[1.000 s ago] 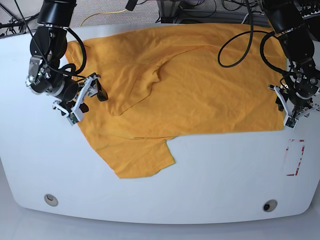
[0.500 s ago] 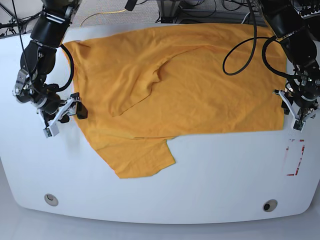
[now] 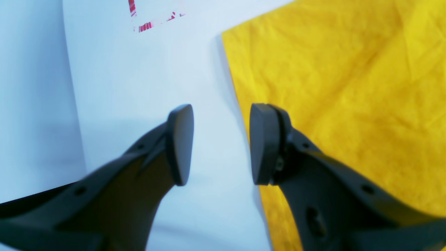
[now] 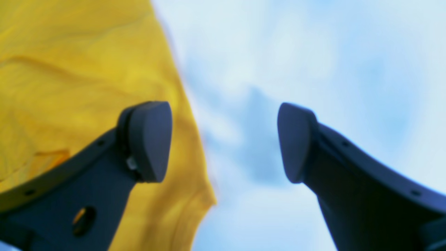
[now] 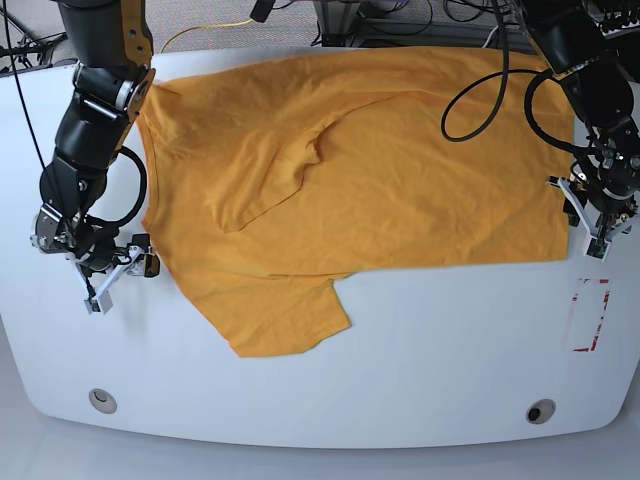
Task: Fold the T-shirt properly
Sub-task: 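Slide both grippers along the shirt's side edges and grasp the hem corners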
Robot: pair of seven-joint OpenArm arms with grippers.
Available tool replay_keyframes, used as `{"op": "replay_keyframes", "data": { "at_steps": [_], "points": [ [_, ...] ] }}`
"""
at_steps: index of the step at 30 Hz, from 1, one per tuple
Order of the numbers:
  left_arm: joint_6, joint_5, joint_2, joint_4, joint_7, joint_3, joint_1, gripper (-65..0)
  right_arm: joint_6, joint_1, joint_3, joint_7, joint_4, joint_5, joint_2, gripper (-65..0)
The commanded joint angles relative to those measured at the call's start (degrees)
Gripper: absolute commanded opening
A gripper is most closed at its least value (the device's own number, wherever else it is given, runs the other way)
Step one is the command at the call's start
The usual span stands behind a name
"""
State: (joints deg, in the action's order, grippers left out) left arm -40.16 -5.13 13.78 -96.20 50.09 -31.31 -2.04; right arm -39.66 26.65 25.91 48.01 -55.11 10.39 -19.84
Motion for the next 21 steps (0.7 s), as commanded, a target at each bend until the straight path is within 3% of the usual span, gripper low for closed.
{"op": "replay_keyframes", "data": {
  "at_steps": [1, 7, 12, 21],
  "points": [
    [0.2, 0.3, 0.9, -1.4, -1.0, -1.0, -0.9, -40.0, -0.3, 3.4, 0.1, -6.4, 5.8, -2.3, -0.7, -20.5],
    [0.2, 0.3, 0.9, -1.3, -1.0, -1.3, -0.9, -40.0, -0.3, 5.4, 0.1, -10.7, 14.2, -2.9, -0.5, -20.5],
    [0.2, 0.3, 0.9, -1.0, -1.0, -1.4, -1.2, -40.0, -0.3, 6.1, -1.1, -10.9, 14.0, -3.1, 3.6, -20.5],
    [0.2, 0.1, 0.9, -0.1, -1.3, -3.4, -4.4, -39.9, -0.3, 6.6, -4.2, -14.0, 14.4, -3.1, 7.9, -20.6]
  ]
}}
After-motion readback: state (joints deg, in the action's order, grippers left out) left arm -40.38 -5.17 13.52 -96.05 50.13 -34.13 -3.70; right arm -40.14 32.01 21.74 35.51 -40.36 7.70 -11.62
